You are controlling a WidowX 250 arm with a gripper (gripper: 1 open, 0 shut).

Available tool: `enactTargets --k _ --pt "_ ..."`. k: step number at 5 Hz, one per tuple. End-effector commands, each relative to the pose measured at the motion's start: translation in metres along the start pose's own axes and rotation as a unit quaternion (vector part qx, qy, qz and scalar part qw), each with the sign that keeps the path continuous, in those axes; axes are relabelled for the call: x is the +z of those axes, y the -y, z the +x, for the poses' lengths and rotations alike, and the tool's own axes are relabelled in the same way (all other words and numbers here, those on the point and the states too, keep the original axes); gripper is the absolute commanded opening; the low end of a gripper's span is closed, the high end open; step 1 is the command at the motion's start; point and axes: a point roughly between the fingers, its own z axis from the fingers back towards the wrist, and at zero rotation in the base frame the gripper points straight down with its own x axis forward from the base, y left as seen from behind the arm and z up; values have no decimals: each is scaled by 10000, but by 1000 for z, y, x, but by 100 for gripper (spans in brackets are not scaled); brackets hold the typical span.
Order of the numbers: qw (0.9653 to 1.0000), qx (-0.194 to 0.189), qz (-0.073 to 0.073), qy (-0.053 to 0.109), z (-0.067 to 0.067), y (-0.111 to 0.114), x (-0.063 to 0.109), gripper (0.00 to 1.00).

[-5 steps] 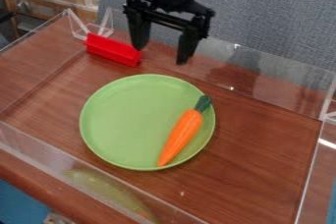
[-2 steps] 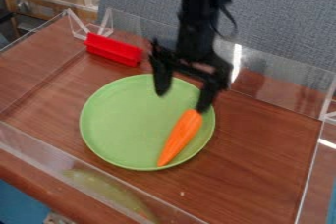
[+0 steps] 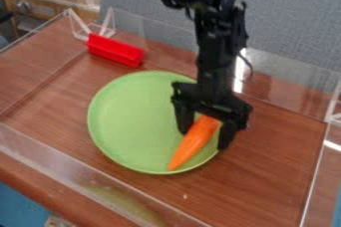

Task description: Move the carrot from the green plate to the table

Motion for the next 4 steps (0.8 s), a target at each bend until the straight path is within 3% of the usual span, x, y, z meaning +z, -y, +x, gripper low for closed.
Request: enactTargets --k 1,4 --pt "9999 -94 -63 46 5 7 -5 0" --pt "9995 20 -302 80 16 14 2 0"
